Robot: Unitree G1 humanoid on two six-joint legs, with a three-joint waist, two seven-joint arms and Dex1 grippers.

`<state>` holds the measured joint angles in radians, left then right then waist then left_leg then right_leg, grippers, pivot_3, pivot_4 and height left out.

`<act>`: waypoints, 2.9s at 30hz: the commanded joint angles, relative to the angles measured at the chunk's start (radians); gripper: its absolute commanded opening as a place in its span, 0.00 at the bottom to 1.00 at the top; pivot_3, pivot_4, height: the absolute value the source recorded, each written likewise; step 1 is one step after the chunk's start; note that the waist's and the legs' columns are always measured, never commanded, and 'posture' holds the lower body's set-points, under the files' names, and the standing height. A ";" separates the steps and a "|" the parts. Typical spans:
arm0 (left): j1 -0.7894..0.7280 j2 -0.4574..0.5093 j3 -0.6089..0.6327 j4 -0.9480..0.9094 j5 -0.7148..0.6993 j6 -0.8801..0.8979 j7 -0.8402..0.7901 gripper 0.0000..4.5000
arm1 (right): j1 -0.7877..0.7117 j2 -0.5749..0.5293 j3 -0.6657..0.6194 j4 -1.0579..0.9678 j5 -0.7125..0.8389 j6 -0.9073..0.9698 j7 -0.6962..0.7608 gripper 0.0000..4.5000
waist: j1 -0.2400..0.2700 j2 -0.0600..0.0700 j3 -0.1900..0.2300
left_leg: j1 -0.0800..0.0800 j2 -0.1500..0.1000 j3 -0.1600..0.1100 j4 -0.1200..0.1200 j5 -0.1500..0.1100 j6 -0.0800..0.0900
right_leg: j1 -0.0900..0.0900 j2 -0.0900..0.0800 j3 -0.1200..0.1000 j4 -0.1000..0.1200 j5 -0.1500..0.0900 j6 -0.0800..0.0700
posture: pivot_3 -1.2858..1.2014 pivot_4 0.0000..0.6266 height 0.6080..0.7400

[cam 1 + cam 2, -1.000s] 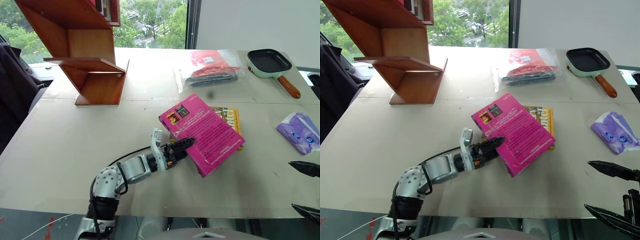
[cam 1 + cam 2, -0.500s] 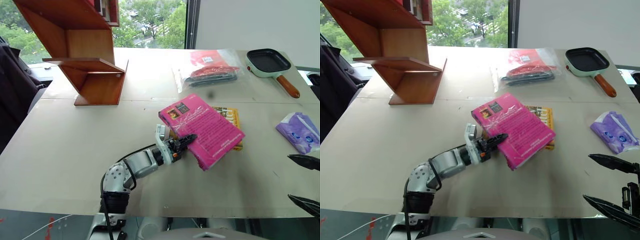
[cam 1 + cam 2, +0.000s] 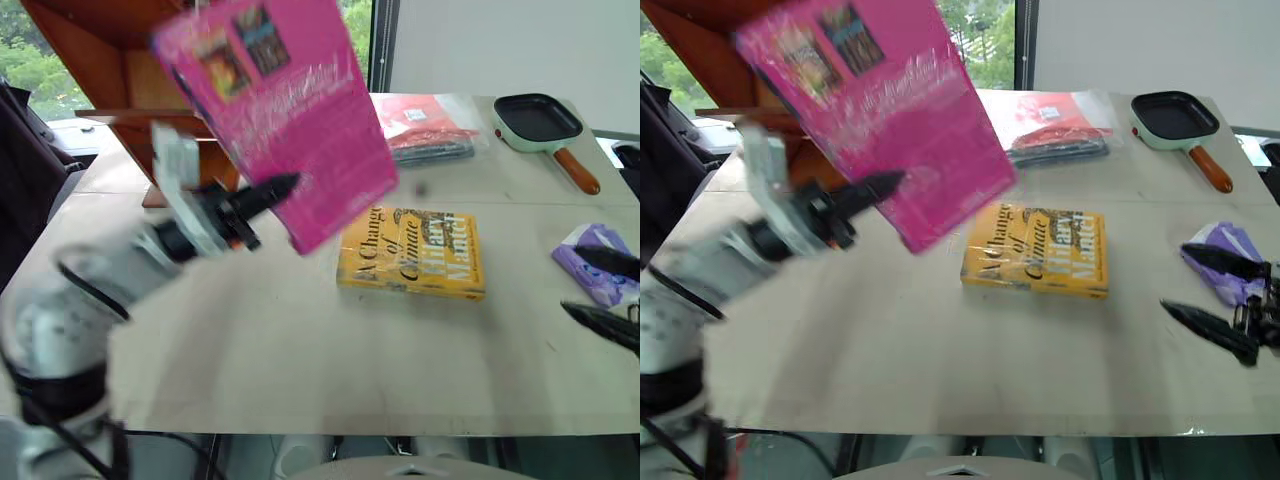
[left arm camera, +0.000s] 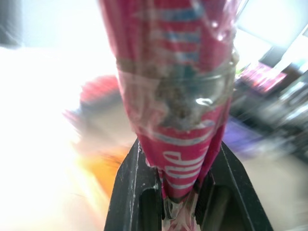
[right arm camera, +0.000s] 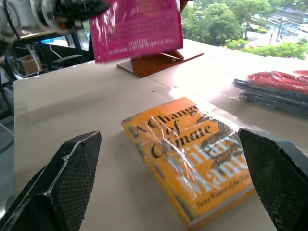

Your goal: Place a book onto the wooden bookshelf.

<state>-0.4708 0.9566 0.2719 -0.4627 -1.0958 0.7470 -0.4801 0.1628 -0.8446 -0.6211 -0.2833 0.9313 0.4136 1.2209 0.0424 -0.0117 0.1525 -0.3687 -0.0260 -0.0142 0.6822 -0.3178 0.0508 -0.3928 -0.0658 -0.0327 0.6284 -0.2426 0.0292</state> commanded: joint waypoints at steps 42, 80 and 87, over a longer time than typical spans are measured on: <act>-0.041 0.397 -0.151 0.415 1.459 -0.501 -0.193 0.05 | -0.838 0.191 0.333 0.475 -0.116 0.024 0.129 1.00 | -0.039 -0.002 0.012 | -0.016 0.001 0.003 0.003 0.000 0.001 | -0.020 0.000 0.004 0.013 0.005 0.009 | 0.52 0.24 1.00; -0.017 0.244 0.137 0.473 1.345 -0.471 -0.266 0.99 | -0.644 0.186 0.278 0.383 -0.169 -0.040 0.058 1.00 | -0.053 -0.004 0.011 | -0.017 0.000 0.002 0.007 0.000 0.001 | -0.020 -0.003 0.003 0.015 0.005 0.009 | 0.52 0.24 1.00; -0.065 0.076 0.380 0.252 1.166 -0.341 -0.151 0.99 | -0.469 0.177 0.206 0.309 -0.143 -0.021 0.007 1.00 | -0.039 -0.005 0.009 | -0.015 -0.001 -0.001 0.010 0.000 0.000 | -0.018 -0.004 0.001 0.014 0.005 0.009 | 0.52 0.24 1.00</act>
<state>-0.5177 1.0411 0.6049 -0.1790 0.1124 0.3947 -0.6695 -0.3154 -0.6510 -0.3825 0.0711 0.7690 0.3933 1.2351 0.0035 -0.0169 0.1617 -0.3820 -0.0275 -0.0154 0.6920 -0.3177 0.0510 -0.4096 -0.0698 -0.0318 0.6428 -0.2373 0.0384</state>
